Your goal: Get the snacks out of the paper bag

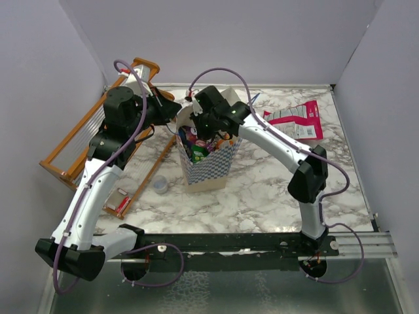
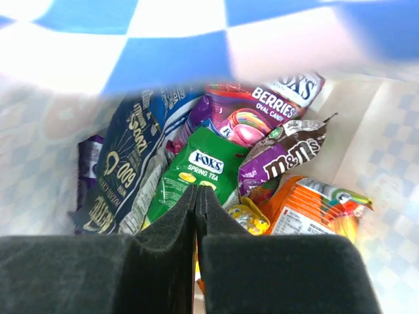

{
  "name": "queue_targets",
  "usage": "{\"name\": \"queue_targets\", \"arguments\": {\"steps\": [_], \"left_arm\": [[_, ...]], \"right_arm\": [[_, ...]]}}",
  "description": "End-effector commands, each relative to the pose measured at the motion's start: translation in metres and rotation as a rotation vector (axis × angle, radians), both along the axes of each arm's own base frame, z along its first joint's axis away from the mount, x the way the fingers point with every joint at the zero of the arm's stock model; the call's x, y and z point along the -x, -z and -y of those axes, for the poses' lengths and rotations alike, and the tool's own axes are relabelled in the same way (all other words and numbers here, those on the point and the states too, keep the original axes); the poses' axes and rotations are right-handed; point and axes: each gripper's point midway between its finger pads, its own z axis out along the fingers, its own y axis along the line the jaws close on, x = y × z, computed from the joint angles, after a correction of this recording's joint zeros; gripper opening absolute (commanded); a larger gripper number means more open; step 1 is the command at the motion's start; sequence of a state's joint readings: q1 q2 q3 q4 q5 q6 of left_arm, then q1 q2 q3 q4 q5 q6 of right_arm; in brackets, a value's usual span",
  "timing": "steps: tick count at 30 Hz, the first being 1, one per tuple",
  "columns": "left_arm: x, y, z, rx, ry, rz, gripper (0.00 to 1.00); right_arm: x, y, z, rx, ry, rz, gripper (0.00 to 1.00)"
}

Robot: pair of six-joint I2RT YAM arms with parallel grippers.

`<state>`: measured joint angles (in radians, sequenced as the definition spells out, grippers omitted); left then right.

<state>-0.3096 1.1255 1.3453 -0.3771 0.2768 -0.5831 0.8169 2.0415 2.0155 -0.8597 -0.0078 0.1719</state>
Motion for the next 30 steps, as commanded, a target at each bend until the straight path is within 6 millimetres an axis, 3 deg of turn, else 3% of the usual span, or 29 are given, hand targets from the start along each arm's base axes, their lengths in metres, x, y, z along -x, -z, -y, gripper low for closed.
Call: {"name": "queue_targets", "arguments": {"steps": [1, 6, 9, 10, 11, 14, 16, 21, 25, 30], "left_arm": [[0.006, -0.038, -0.008, 0.024, -0.033, 0.137, 0.00], [-0.003, -0.046, -0.016, -0.002, -0.087, 0.139, 0.00], [-0.013, -0.053, -0.019, -0.008, -0.120, 0.150, 0.00], [-0.017, -0.056, -0.019, -0.010, -0.123, 0.157, 0.00], [-0.036, -0.059, -0.012, -0.015, -0.115, 0.154, 0.00], [-0.052, -0.068, 0.003, -0.039, -0.042, 0.184, 0.00], [-0.062, -0.073, 0.011, -0.061, -0.001, 0.198, 0.00], [-0.088, -0.081, 0.008, -0.042, -0.013, 0.210, 0.00], [-0.097, -0.097, 0.022, -0.021, 0.077, 0.250, 0.00], [-0.104, -0.110, 0.035, -0.040, 0.160, 0.290, 0.00]], "right_arm": [[-0.007, -0.080, 0.006, -0.157, 0.042, 0.165, 0.01], [0.006, -0.114, 0.019, -0.217, 0.042, 0.219, 0.02], [0.012, -0.134, 0.034, -0.219, 0.038, 0.271, 0.32], [0.014, -0.143, 0.041, -0.217, 0.049, 0.294, 0.37], [0.020, -0.177, 0.061, -0.240, 0.070, 0.377, 0.43], [0.022, -0.190, 0.078, -0.253, 0.122, 0.424, 0.46], [0.023, -0.186, 0.086, -0.246, 0.161, 0.425, 0.46], [0.029, -0.146, 0.094, -0.183, 0.171, 0.366, 0.46], [0.043, -0.115, 0.090, -0.167, 0.110, 0.291, 0.45], [0.056, -0.097, 0.090, -0.131, 0.033, 0.245, 0.43]]}}
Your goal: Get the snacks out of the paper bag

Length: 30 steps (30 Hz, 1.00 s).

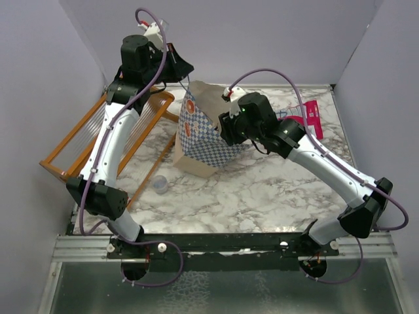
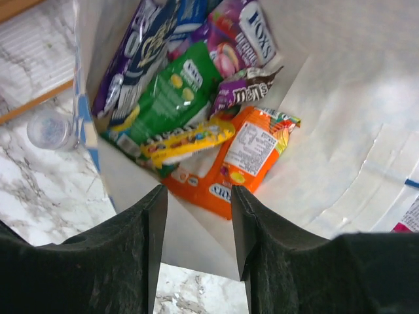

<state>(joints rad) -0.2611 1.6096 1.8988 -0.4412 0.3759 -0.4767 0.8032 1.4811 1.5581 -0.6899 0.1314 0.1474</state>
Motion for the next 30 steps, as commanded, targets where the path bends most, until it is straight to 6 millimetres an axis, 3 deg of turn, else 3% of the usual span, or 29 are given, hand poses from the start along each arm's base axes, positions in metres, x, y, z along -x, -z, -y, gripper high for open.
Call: {"name": "queue_targets", "arguments": {"steps": [1, 5, 10, 15, 19, 22, 27, 30], "left_arm": [[0.006, -0.071, 0.013, 0.029, 0.113, 0.233, 0.00], [0.000, -0.078, 0.027, 0.040, 0.198, 0.259, 0.00], [0.015, -0.093, 0.048, 0.093, 0.361, 0.319, 0.00], [0.034, -0.094, 0.075, 0.082, 0.470, 0.344, 0.00], [0.065, -0.082, 0.103, 0.027, 0.531, 0.350, 0.00], [0.084, -0.073, 0.107, 0.012, 0.539, 0.340, 0.00], [0.096, -0.042, 0.095, -0.014, 0.486, 0.292, 0.00], [0.107, -0.034, 0.092, 0.003, 0.493, 0.284, 0.00]], "right_arm": [[0.014, 0.004, -0.006, -0.002, -0.090, -0.030, 0.43], [0.036, 0.006, -0.025, -0.092, -0.218, -0.088, 0.42], [0.060, 0.003, -0.059, -0.253, -0.346, -0.178, 0.41], [0.077, -0.006, -0.097, -0.399, -0.450, -0.236, 0.40], [0.089, -0.007, -0.118, -0.459, -0.500, -0.264, 0.40], [0.081, 0.006, -0.104, -0.438, -0.399, -0.248, 0.40], [0.076, 0.034, -0.052, -0.363, -0.194, -0.176, 0.40], [0.077, 0.049, -0.026, -0.330, -0.117, -0.146, 0.40]]}}
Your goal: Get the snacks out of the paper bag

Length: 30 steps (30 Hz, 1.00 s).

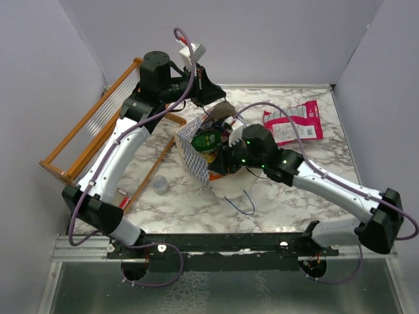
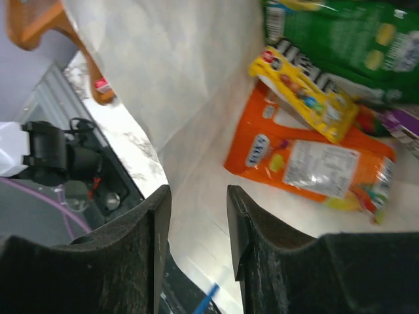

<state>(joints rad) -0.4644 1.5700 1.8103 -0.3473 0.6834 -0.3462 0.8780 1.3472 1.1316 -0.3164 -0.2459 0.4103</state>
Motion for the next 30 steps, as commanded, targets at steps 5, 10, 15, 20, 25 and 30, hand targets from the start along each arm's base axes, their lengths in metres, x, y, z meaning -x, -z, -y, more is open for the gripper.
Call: {"name": "queue_targets", "arguments": {"steps": [5, 10, 15, 20, 25, 30], "left_arm": [[0.028, -0.037, -0.014, 0.103, 0.001, 0.130, 0.00], [0.029, -0.034, -0.015, 0.095, -0.006, 0.107, 0.00], [0.028, -0.035, -0.020, 0.096, -0.048, 0.101, 0.00], [0.022, -0.036, -0.026, 0.115, -0.117, 0.050, 0.00], [0.024, -0.032, -0.028, 0.127, -0.134, 0.016, 0.00], [0.028, -0.034, -0.029, 0.166, -0.142, -0.013, 0.00]], "right_arm": [[-0.026, -0.009, 0.044, 0.027, 0.154, 0.301, 0.56], [-0.052, -0.016, 0.048, 0.168, 0.055, 0.669, 0.60], [-0.040, -0.026, 0.031, 0.198, -0.227, 1.086, 0.63], [-0.058, -0.041, 0.020, 0.298, -0.282, 1.277, 0.66], [-0.075, -0.050, 0.016, 0.322, -0.343, 1.422, 0.65], [-0.095, -0.050, 0.009, 0.330, -0.400, 1.457, 0.64]]}}
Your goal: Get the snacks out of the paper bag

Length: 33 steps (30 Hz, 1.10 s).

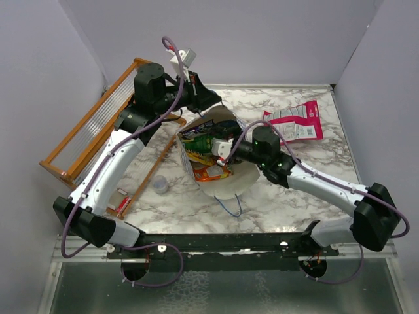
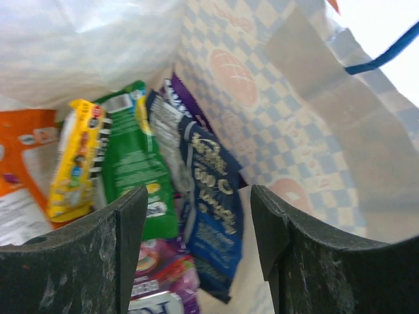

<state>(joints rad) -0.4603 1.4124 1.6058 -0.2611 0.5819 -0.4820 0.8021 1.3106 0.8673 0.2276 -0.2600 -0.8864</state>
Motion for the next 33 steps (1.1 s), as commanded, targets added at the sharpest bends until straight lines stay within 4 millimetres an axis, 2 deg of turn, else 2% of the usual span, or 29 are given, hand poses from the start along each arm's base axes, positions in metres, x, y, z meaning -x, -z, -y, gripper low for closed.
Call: {"name": "queue_targets", "arguments": {"steps": [1, 9, 13, 16, 18, 23, 25, 28, 31, 33], "left_arm": [[0.011, -0.040, -0.008, 0.099, -0.030, 0.066, 0.00], [0.012, -0.042, -0.006, 0.120, -0.030, 0.045, 0.00], [0.013, -0.047, -0.008, 0.127, -0.034, 0.056, 0.00], [0.014, -0.051, -0.008, 0.135, -0.034, 0.059, 0.00], [0.014, -0.050, -0.008, 0.134, -0.034, 0.057, 0.00], [0.011, -0.045, -0.007, 0.129, -0.037, 0.044, 0.00], [0.011, -0.045, -0.008, 0.129, -0.043, 0.043, 0.00], [0.009, -0.044, -0.009, 0.130, -0.053, 0.041, 0.00], [0.008, -0.042, -0.010, 0.126, -0.070, 0.035, 0.00], [0.007, -0.040, -0.012, 0.124, -0.082, 0.034, 0.00]], "right_arm": [[-0.018, -0.030, -0.017, 0.005, -0.085, 0.152, 0.64], [-0.046, -0.018, -0.027, 0.078, -0.057, 0.154, 0.64], [-0.059, 0.001, -0.029, 0.141, -0.029, 0.129, 0.57], [-0.067, 0.023, -0.025, 0.217, -0.001, 0.115, 0.50], [-0.071, 0.034, -0.020, 0.257, 0.020, 0.109, 0.49], [-0.073, 0.045, -0.014, 0.296, 0.039, 0.111, 0.47], [-0.077, 0.045, -0.012, 0.302, 0.063, 0.120, 0.38], [-0.081, 0.035, -0.012, 0.265, 0.093, 0.145, 0.25], [-0.076, 0.020, -0.014, 0.215, 0.085, 0.152, 0.04], [-0.065, 0.010, -0.018, 0.164, 0.047, 0.140, 0.01]]}}
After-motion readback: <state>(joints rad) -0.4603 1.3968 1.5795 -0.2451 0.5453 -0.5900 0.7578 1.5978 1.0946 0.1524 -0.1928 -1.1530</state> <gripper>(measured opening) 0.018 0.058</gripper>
